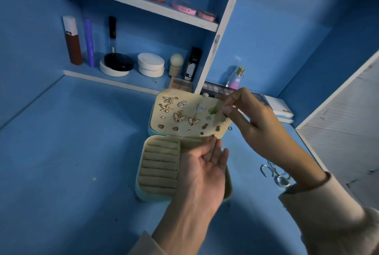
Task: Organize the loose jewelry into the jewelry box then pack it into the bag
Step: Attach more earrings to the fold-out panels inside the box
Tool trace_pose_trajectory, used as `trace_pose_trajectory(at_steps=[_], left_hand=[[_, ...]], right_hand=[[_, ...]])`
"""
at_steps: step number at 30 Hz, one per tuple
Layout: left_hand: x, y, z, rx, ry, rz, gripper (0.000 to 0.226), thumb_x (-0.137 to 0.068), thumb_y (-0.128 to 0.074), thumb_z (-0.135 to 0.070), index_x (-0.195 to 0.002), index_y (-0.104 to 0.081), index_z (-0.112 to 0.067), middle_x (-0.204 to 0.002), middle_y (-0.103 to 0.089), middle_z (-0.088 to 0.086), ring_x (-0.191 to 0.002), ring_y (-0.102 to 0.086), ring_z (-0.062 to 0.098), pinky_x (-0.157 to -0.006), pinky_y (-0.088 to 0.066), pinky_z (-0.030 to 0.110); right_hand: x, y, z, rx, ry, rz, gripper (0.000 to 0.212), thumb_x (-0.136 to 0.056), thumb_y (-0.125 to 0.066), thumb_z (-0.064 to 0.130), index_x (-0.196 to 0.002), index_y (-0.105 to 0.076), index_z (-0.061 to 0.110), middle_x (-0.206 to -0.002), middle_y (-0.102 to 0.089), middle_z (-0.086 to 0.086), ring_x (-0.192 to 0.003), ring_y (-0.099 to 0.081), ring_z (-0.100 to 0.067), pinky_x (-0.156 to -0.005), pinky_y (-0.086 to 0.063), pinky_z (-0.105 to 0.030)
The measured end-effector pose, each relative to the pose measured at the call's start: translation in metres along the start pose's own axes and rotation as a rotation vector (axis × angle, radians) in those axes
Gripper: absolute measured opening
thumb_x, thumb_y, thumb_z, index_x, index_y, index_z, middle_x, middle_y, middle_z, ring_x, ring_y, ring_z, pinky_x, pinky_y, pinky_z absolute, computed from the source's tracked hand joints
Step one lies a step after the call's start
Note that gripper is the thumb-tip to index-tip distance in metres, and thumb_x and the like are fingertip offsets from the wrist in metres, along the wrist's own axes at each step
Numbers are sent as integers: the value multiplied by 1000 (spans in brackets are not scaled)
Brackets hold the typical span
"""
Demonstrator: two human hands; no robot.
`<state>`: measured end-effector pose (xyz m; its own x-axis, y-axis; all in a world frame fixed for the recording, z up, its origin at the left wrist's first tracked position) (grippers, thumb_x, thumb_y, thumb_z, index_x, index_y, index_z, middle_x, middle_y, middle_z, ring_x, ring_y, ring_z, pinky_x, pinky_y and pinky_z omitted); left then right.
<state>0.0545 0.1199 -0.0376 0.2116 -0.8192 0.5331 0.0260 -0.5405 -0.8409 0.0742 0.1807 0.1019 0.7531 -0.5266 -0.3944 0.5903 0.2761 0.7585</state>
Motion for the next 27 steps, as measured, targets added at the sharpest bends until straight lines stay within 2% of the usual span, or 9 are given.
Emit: trace_pose_trajectory(at_steps=[3,5,8,11,15,19,22,25,27], left_hand=[[3,1,-1,-33,-43,19,36,-86,-55,-2,-121,-58,5,-112,-65,14,-113,-59,22,-93,-45,31],[6,-1,-2,-82,-94,50,45,-77,-64,-9,-122,-61,-4,-105,-65,5,-113,-59,18,-93,-45,29],[10,-4,-3,-147,-157,99,57,-64,-72,-29,-119,-64,-14,-107,-65,-4,-111,-59,11,-93,-44,25],[12,-5,-4,-186,-194,156,57,-58,-76,-41,-108,-65,-15,-97,-57,-3,-95,-53,8,-83,-43,23],[16,0,-3,-219,-223,156,68,-54,-88,-33,-116,-66,-19,-114,-69,-7,-108,-61,5,-88,-45,24],[18,2,-3,-180,-217,144,45,-57,-73,-20,-102,-68,-16,-100,-72,-2,-96,-65,9,-86,-46,27],[20,0,0,-179,-205,186,36,-57,-71,-7,-91,-66,-15,-95,-71,3,-93,-65,13,-91,-45,30],[21,1,0,-164,-198,197,33,-61,-59,-15,-94,-64,-13,-100,-70,5,-104,-61,17,-99,-43,32],[19,1,0,-145,-200,198,31,-60,-58,-14,-91,-64,-12,-99,-69,6,-104,-60,18,-99,-43,32]], right_hand=[[10,1,2,-51,-24,4,4,-94,-46,23,-91,-48,21,-95,-64,14,-98,-60,-10,-84,-47,-44],[18,1,4,-105,-43,25,7,-94,-47,22,-92,-49,16,-105,-66,12,-111,-57,-2,-90,-47,-39],[31,1,7,-164,-73,72,13,-92,-46,26,-93,-50,13,-110,-68,7,-116,-56,-4,-94,-47,-35],[42,4,5,-252,-127,88,16,-90,-48,27,-93,-51,12,-108,-69,5,-114,-58,-6,-94,-48,-31],[42,12,3,-389,-177,60,18,-92,-54,31,-89,-56,13,-102,-69,-4,-106,-62,-17,-87,-52,-35],[23,20,-20,-387,-268,-15,6,-88,-57,8,-86,-61,3,-90,-69,-8,-90,-64,-20,-81,-54,-30],[5,2,-46,-235,-305,112,13,-88,-59,2,-81,-65,11,-84,-69,-5,-84,-62,-22,-75,-53,-31],[0,-24,-70,-128,-353,285,20,-86,-61,1,-79,-66,18,-78,-69,1,-77,-61,-15,-68,-52,-27],[0,-36,-82,-126,-389,362,19,-85,-61,0,-79,-67,17,-75,-70,4,-74,-62,-11,-68,-52,-27]])
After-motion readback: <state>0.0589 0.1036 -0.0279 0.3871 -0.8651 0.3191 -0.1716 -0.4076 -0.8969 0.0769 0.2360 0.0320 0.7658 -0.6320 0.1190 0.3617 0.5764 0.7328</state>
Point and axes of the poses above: each hand's wrist, its own x-axis away from the middle knuckle, its own y-axis out of the back of the hand, z = x × y, the point moved 9 cm from there along -x, towards the middle knuckle
